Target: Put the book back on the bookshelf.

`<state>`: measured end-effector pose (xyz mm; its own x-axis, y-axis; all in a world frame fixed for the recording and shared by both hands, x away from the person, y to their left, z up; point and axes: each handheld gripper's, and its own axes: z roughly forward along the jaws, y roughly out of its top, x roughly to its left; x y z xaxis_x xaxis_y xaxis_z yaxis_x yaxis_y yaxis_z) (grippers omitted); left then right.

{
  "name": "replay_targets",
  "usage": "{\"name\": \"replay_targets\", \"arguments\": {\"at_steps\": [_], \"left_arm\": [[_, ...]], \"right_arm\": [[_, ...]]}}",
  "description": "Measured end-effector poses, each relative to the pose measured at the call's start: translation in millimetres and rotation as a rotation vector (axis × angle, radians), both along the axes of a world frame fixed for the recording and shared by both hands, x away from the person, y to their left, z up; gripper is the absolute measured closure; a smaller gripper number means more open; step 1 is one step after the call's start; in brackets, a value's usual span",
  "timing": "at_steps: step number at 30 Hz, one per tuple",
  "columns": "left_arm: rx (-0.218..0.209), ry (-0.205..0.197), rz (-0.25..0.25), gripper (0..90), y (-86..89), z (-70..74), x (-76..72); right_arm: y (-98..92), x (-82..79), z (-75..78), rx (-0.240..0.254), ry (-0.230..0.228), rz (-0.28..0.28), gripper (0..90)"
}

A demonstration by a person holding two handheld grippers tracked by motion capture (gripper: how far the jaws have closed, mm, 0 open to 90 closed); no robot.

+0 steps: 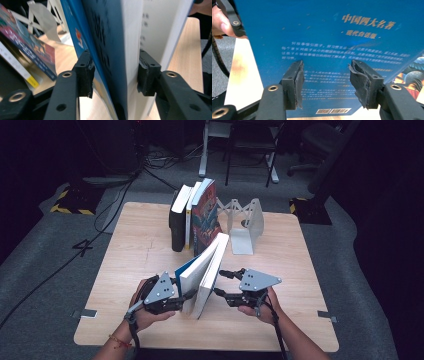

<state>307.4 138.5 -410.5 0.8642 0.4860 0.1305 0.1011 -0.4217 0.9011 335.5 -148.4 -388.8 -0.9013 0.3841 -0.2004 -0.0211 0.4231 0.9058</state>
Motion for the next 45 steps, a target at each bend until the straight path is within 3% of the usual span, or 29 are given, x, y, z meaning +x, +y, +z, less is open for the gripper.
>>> {"name": "replay_targets", "arguments": {"at_steps": [6, 12, 16, 20, 23, 31, 34, 39, 43, 45], "left_arm": [[0.075, 0.057, 0.002, 43.9, 1.3, -13.1, -10.0], [0.055, 0.117, 0.006, 31.4, -5.3, -23.6, -16.9], [0.029, 0.124, 0.022, 28.6, -14.8, -29.5, -21.2], [0.007, 0.11, 0.093, 26.6, -26.0, -36.4, -23.5], [-0.03, 0.124, 0.138, 27.2, -30.3, -39.8, -22.1], [-0.073, 0.093, 0.239, 33.2, -43.9, -46.8, -13.5], [-0.092, 0.091, 0.233, 37.0, -42.0, -47.8, -10.9], [-0.077, 0.065, 0.22, 45.5, -37.0, -46.0, -10.9], [-0.102, 0.097, 0.206, 57.6, -26.0, -45.1, -4.6], [-0.101, 0.101, 0.172, 58.9, -23.1, -44.8, -1.7]], "right_arm": [[2.9, -1.2, -5.6, -0.019, -0.001, 0.009, 44.9], [8.8, -1.4, -13.4, -0.044, 0.01, 0.004, 44.6], [14.7, -1.6, -18.2, -0.056, 0.013, 0.008, 44.3], [21.8, -2.0, -25.2, -0.061, 0.016, -0.002, 43.1], [23.7, -1.1, -27.3, -0.049, 0.014, -0.011, 41.2], [23.7, 1.4, -29.6, -0.046, -0.007, -0.026, 36.0], [22.4, 2.8, -29.5, -0.057, -0.028, -0.043, 36.4], [11.3, 9.7, -26.4, -0.028, -0.011, -0.074, 36.4], [-0.8, 14.9, -24.7, -0.021, -0.012, -0.105, 36.3], [-6.2, 17.1, -24.8, -0.019, -0.012, -0.122, 36.3]]}}
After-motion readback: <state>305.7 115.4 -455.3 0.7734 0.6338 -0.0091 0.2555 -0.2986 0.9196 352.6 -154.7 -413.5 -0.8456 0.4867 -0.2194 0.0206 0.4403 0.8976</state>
